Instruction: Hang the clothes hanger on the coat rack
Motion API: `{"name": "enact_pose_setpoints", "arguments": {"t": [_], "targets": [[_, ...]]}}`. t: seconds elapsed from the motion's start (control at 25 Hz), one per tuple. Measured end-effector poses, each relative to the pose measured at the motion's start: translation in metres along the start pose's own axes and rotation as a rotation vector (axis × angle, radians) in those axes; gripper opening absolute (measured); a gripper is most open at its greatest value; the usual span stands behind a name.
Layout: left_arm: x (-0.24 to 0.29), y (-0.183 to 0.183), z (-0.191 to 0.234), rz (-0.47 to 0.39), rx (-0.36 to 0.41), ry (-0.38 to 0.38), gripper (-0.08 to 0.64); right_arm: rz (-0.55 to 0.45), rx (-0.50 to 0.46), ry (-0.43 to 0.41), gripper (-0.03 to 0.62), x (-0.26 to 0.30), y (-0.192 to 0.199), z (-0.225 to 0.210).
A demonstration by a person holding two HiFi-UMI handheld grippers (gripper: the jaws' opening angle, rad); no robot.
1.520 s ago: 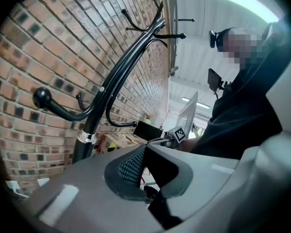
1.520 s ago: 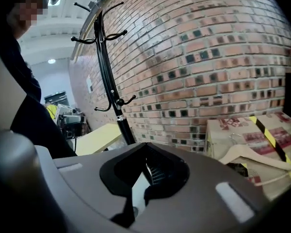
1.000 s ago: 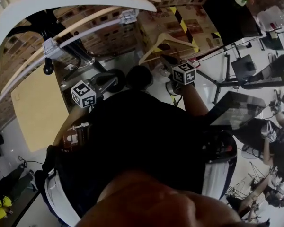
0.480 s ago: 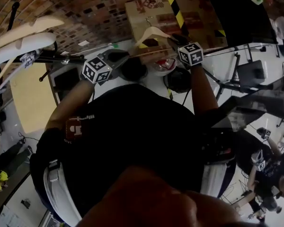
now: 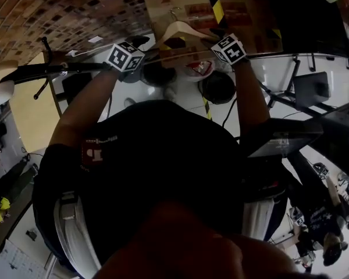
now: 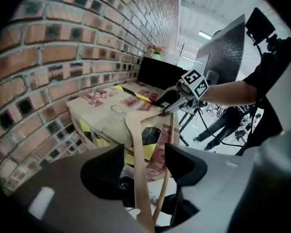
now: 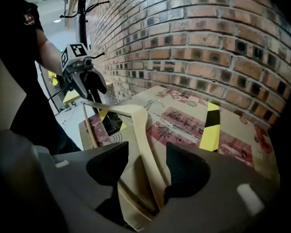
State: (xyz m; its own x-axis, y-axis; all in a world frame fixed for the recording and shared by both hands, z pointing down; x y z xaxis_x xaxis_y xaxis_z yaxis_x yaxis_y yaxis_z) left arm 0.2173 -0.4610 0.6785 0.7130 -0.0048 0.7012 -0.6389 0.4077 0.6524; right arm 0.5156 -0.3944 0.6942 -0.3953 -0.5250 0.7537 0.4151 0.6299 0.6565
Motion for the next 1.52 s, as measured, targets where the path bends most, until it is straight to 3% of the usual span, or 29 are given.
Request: {"name": "enact_pose_setpoints", "arguments": {"t": [0.12,0.28,0.4,0.56,0.8,0.92,1.04,1.28,1.52], "targets": [[0.019,0.010,0.004,0.072,-0.053,0.035,0.260,0.040,-0.012,-0.034,0.259,0.013,0.008,-0.004],[0.032,0.023,0.006,0.175,-0.035,0.015,0.272,0.044,-0.034,-0.044,0.242,0.023,0.005,-0.005],[0.042,0.028,0.007,0.198,-0.029,-0.003,0.272,0.078,-0.074,-0.048,0.187,0.024,0.003,-0.006],[0.046,0.028,0.007,0.211,-0.023,0.024,0.267,0.109,-0.087,-0.072,0.181,0.027,0.005,-0.008],[0.047,0.024,-0.001,0.220,-0.003,0.074,0.164,0.153,-0.086,-0.130,0.180,0.030,0.003,-0.016],[0.042,0.023,0.003,0.221,0.019,0.024,0.109,0.167,-0.161,-0.167,0.117,0.030,-0.002,-0.012],[0.035,0.025,0.007,0.211,0.024,-0.024,0.094,0.171,-0.218,-0.160,0.104,0.025,-0.006,0.001],[0.004,0.009,-0.010,0.168,0.110,-0.061,0.091,0.126,-0.209,-0.129,0.101,0.001,-0.008,0.023],[-0.043,-0.015,-0.035,0.041,0.171,-0.115,0.091,0.044,-0.235,-0.108,0.103,-0.030,-0.026,0.038]]}}
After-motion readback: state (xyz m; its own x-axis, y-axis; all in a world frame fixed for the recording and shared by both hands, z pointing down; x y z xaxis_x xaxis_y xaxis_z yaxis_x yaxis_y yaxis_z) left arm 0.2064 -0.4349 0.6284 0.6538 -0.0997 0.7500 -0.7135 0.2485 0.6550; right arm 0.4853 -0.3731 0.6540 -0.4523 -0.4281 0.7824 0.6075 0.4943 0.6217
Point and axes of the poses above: the fingertips, and each gripper's own axes: x forward along the fingers, z to its left, y out of its underside, the point moved 10 cm from there along -x, backward along the fingers, and after that the axes turned 2 degrees about -z, right-handed, at the moved point
